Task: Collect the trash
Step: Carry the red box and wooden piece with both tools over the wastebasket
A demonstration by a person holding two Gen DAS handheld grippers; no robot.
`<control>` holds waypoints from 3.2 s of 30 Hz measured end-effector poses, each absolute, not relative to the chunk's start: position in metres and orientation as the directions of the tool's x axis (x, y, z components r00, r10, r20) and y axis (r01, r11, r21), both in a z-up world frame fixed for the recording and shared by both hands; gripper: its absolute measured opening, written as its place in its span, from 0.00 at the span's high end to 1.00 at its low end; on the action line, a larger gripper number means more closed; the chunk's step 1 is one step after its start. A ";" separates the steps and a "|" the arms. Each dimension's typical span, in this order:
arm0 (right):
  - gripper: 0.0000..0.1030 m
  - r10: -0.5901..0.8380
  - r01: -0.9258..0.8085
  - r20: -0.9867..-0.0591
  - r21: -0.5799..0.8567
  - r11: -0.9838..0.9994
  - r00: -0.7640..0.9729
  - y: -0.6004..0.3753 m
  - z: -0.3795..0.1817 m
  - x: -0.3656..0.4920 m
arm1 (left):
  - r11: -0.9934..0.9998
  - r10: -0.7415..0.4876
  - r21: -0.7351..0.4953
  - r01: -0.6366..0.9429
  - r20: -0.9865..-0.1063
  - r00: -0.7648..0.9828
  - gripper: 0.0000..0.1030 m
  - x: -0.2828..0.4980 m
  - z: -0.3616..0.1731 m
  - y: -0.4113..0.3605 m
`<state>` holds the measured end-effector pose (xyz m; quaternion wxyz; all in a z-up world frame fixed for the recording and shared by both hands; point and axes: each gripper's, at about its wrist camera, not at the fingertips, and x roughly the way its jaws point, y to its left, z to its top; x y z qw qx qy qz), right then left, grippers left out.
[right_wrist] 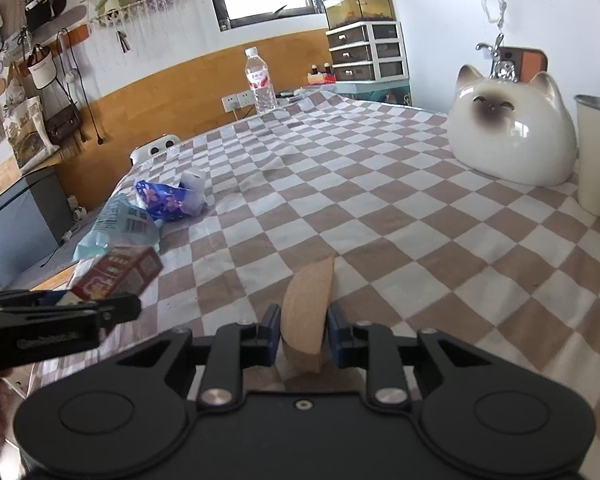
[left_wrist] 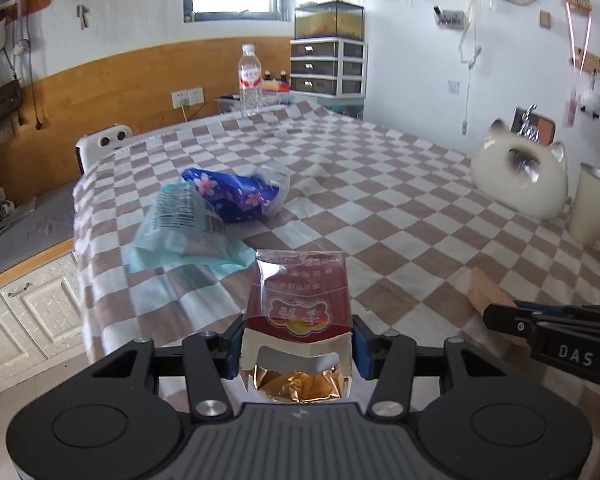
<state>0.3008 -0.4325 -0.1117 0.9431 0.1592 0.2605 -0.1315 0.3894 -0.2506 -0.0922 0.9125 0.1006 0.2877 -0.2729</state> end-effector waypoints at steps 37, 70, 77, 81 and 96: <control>0.76 -0.072 0.120 -0.426 0.086 0.989 0.902 -0.307 -0.054 0.220 | 0.931 -0.339 -0.043 0.361 -0.463 0.819 0.49 0.264 -0.053 -0.098; 0.76 0.270 -0.336 -0.667 0.030 0.941 0.695 -0.107 -0.122 0.348 | 0.989 -0.128 -0.143 0.039 -0.693 0.709 0.49 0.332 -0.147 0.082; 0.76 0.272 -0.392 -0.740 0.012 0.920 0.615 -0.082 -0.145 0.395 | 0.979 -0.147 -0.203 -0.011 -0.744 0.651 0.49 0.363 -0.176 0.098; 0.76 0.285 -0.409 -0.776 0.037 0.912 0.563 -0.074 -0.164 0.419 | 0.974 -0.155 -0.225 -0.036 -0.771 0.618 0.49 0.374 -0.192 0.107; 0.76 0.282 -0.468 -0.868 0.066 0.881 0.408 -0.062 -0.214 0.437 | 0.963 -0.177 -0.251 -0.103 -0.869 0.461 0.49 0.405 -0.271 0.110</control>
